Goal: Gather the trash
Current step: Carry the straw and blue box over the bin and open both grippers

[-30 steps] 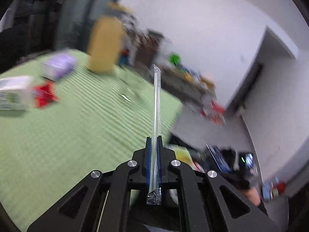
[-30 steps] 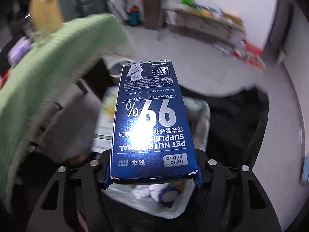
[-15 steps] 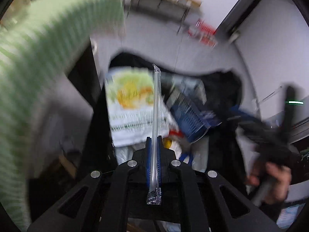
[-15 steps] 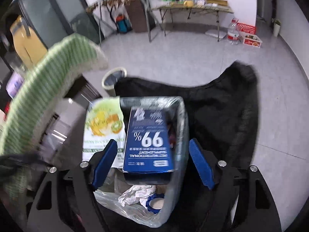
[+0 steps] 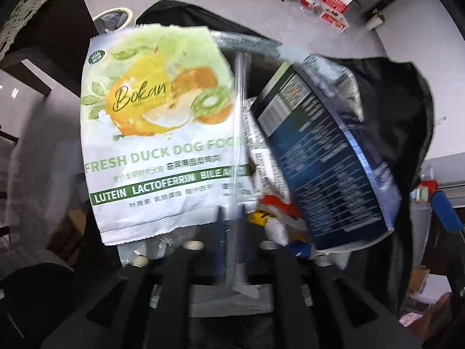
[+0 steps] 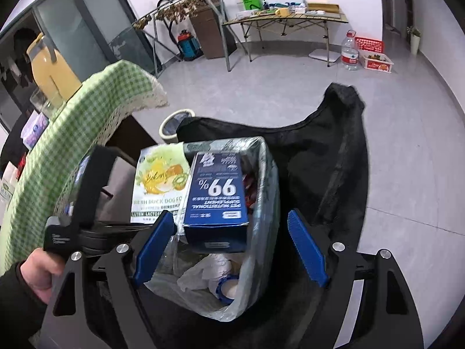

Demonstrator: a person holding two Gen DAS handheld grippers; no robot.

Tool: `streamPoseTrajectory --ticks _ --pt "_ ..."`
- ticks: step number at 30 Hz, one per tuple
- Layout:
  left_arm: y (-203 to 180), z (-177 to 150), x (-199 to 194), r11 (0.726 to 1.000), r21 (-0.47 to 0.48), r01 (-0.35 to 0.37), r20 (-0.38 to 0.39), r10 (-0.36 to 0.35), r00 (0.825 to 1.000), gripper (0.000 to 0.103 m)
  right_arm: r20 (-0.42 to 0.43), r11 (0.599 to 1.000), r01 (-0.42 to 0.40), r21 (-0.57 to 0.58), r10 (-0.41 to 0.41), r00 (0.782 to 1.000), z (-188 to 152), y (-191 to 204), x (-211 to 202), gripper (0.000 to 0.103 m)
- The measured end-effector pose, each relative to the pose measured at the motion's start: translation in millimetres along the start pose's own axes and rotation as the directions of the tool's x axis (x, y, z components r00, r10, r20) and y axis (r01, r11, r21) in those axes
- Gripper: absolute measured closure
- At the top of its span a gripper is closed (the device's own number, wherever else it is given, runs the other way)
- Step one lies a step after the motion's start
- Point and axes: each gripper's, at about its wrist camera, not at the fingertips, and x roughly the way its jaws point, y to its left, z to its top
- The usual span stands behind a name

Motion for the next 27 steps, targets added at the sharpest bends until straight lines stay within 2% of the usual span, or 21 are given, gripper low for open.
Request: streamPoseTrajectory --ticks 1,2,9,15,20,24,27 --pt "1 -1 -1 1.000 -0.001 0.007 0.001 -0.007 1.000 0.066 -0.002 1.000 -0.001 -0.004 0.001 1.000 -1 2 1 0.025" --pt "3 -4 -4 1.000 -0.004 0.028 0.011 -0.028 1.000 0.060 -0.003 1.000 -0.001 -0.008 0.001 1.000 -1 3 1 0.025" --pt "13 -16 -59 0.998 0.031 0.049 0.095 -0.051 0.994 0.052 0.033 1.000 0.003 -0.025 -0.003 0.999 8 15 -12 0.025" --pt "31 -28 -134 0.998 0.043 0.054 0.266 -0.063 0.962 0.044 0.074 0.997 0.007 -0.077 -0.002 0.997 21 44 -27 0.025" --pt "62 -51 -208 0.999 0.010 0.042 0.432 -0.042 0.901 0.035 0.123 0.990 0.007 -0.144 0.011 0.992 36 85 -43 0.025" --pt "99 -80 -272 0.999 -0.035 0.035 0.574 -0.008 0.819 0.028 0.155 0.977 0.002 -0.214 0.032 0.987 46 124 -55 0.025" --pt "122 -98 -305 0.997 -0.072 0.022 0.630 0.029 0.776 0.027 0.186 0.962 -0.012 -0.273 0.065 0.980 51 160 -66 0.025"
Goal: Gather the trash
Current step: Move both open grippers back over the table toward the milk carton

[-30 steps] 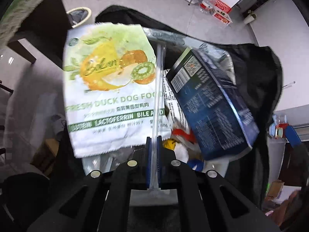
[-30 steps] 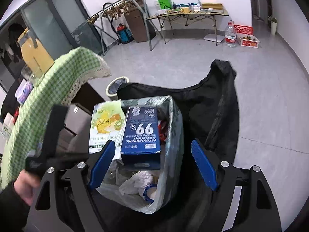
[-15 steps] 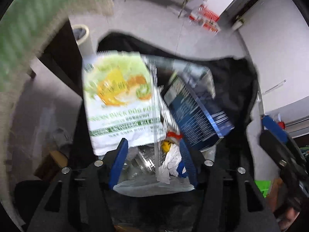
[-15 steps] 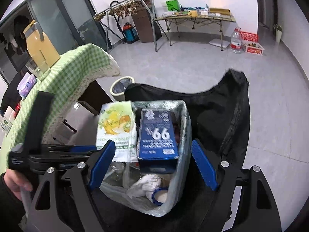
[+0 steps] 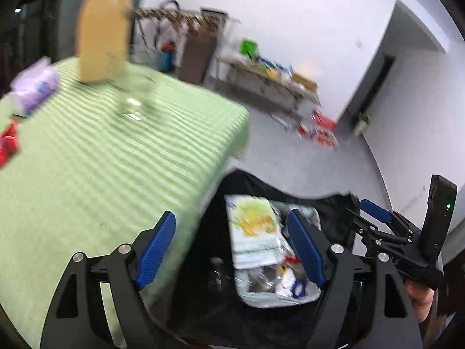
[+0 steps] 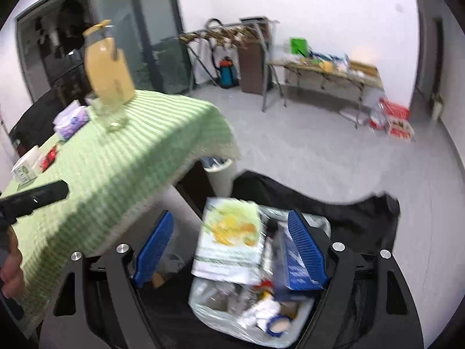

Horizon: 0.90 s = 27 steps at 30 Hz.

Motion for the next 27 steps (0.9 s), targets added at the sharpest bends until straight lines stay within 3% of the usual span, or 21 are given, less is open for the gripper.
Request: streamPoseTrajectory --ticks 7,12,18,22,27 --pt "69 2 -90 0.993 -0.092 -0.078 0.162 0.093 0.982 0.019 0.072 0.989 -0.083 -0.123 0.092 0.993 34 83 -14 0.022" --pt "125 -8 -139 0.976 -0.144 -0.163 0.210 0.191 0.959 0.018 0.068 0.958 -0.158 -0.237 0.179 0.981 49 150 -9 0.022" --pt "216 -26 -188 0.915 -0.302 -0.269 0.215 0.340 0.915 0.017 0.027 0.885 -0.259 -0.387 0.292 0.956 63 241 11 0.018" --pt "274 -40 -210 0.866 -0.381 -0.323 0.190 0.415 0.890 0.016 -0.061 0.799 -0.392 -0.455 0.411 0.910 74 301 34 0.018" --pt "331 -58 -230 0.812 -0.464 -0.354 0.173 0.474 0.863 0.016 -0.132 0.730 -0.454 -0.510 0.456 0.880 82 363 60 0.018"
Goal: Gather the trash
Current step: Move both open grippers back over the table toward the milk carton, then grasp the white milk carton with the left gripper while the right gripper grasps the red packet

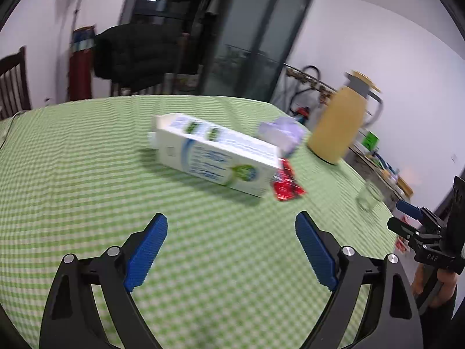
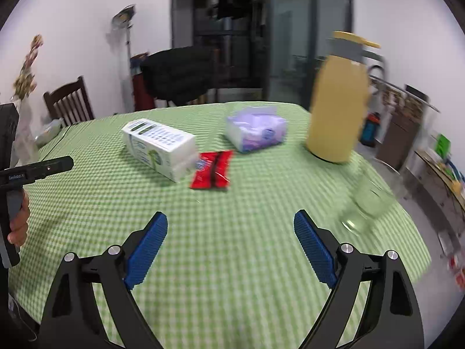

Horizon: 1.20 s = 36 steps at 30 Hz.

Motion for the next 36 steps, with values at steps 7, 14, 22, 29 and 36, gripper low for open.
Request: streamPoseTrajectory --ticks 7,14,22,29,36 --pt "64 5 15 0.984 -0.138 -0.111 0.017 0.114 0.993 0.016 -0.069 0.983 -0.115 -0.142 0.106 0.992 39 37 71 0.018" --pt "88 2 26 0.962 -0.199 -0.186 -0.014 0.187 0.982 0.016 -0.138 0.960 -0.190 -0.204 0.164 0.977 71 51 153 0.018" --pt "97 -2 39 0.951 -0.198 -0.239 -0.080 0.227 0.971 0.016 -0.163 0.947 -0.320 -0.041 0.309 0.937 102 49 209 0.018" --pt "95 -5 47 0.951 -0.193 -0.243 -0.100 0.227 0.969 0.016 -0.196 0.809 -0.576 0.114 0.587 0.786 78 72 181 0.018" --pt "69 -9 45 0.985 -0.152 -0.080 -0.084 0.068 0.994 0.014 -0.092 0.668 -0.737 0.104 0.744 0.661 69 98 104 0.018"
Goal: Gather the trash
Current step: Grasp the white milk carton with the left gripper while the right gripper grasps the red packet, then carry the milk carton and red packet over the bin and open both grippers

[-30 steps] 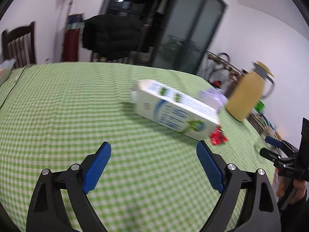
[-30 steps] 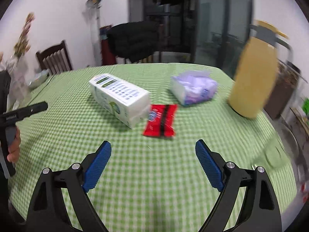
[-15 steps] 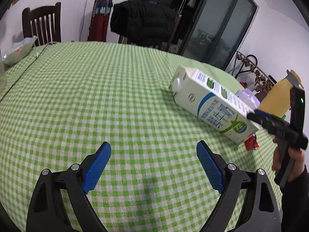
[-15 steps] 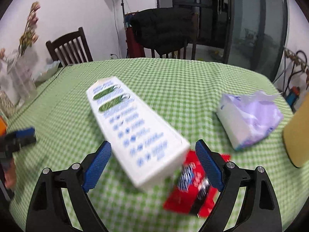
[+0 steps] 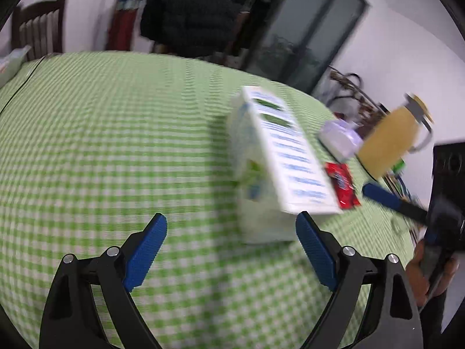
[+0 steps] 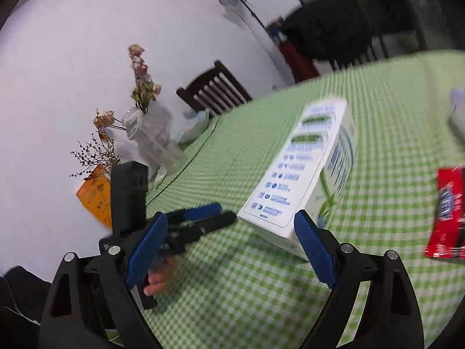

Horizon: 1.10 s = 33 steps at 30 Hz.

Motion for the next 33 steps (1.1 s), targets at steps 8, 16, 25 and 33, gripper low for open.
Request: streamPoseTrajectory --ticks 8,16,25,33 --pt "-55 -14 23 0.978 0.171 -0.116 0.015 0.116 0.993 0.009 0.024 0.697 0.715 -0.056 -0.715 0.699 -10 -29 -35 0.018" --pt "-95 6 63 0.961 0.137 -0.241 0.042 0.237 0.971 0.009 -0.069 0.645 0.764 -0.011 -0.763 0.643 -28 -73 -17 0.018" --pt "-79 5 75 0.961 0.114 -0.252 0.012 0.252 0.968 0.029 -0.125 0.611 0.791 0.023 -0.783 0.609 -22 -109 8 0.019" --pt "-70 9 38 0.967 0.103 -0.233 0.040 0.230 0.972 0.031 -0.128 0.631 0.775 0.040 -0.766 0.630 -26 -106 4 0.052"
